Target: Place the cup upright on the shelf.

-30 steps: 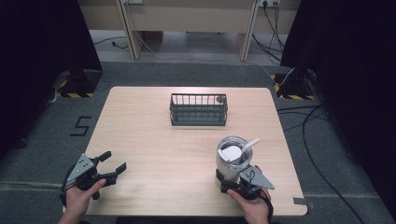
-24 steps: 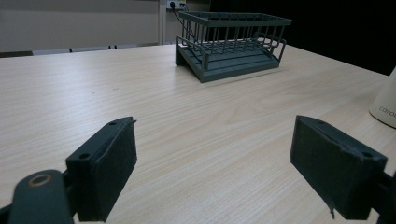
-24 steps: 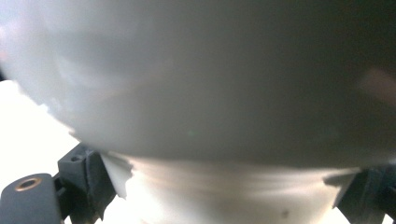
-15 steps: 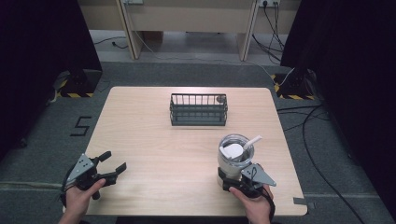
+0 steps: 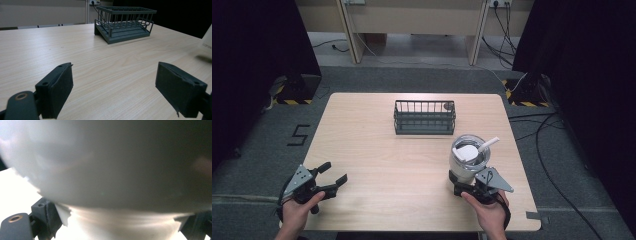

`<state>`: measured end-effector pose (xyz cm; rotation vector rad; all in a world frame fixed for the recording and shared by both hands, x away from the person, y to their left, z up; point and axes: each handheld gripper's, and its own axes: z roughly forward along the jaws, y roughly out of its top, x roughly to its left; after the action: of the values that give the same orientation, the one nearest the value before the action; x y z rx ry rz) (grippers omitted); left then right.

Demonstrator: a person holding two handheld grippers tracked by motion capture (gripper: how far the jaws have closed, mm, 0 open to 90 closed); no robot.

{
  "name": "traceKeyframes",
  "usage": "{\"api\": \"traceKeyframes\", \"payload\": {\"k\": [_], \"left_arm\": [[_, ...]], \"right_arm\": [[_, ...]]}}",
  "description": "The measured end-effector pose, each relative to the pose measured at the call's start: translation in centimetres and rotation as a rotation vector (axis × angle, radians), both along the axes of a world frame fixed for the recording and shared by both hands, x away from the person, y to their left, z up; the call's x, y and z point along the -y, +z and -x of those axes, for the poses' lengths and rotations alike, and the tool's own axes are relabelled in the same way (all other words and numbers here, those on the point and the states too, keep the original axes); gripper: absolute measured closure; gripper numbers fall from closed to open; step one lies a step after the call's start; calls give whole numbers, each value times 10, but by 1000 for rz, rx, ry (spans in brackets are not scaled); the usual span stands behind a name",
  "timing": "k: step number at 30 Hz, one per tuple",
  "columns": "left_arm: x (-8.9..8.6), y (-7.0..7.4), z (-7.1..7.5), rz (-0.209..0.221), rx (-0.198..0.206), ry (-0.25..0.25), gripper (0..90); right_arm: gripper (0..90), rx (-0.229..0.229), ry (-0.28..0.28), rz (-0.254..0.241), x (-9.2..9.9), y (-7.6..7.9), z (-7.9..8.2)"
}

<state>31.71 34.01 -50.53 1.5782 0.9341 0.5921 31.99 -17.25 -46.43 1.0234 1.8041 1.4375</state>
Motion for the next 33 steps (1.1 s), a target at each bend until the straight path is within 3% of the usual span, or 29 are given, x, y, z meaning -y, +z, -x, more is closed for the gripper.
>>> {"api": "traceKeyframes", "payload": {"k": [15,33], "left_arm": [[0,0,0,2,0,0,141],[0,0,0,3,1,1,141]], "right_arm": [[113,26,-3,6,-1,17,-12],[113,22,1,0,-4,27,-32]]}}
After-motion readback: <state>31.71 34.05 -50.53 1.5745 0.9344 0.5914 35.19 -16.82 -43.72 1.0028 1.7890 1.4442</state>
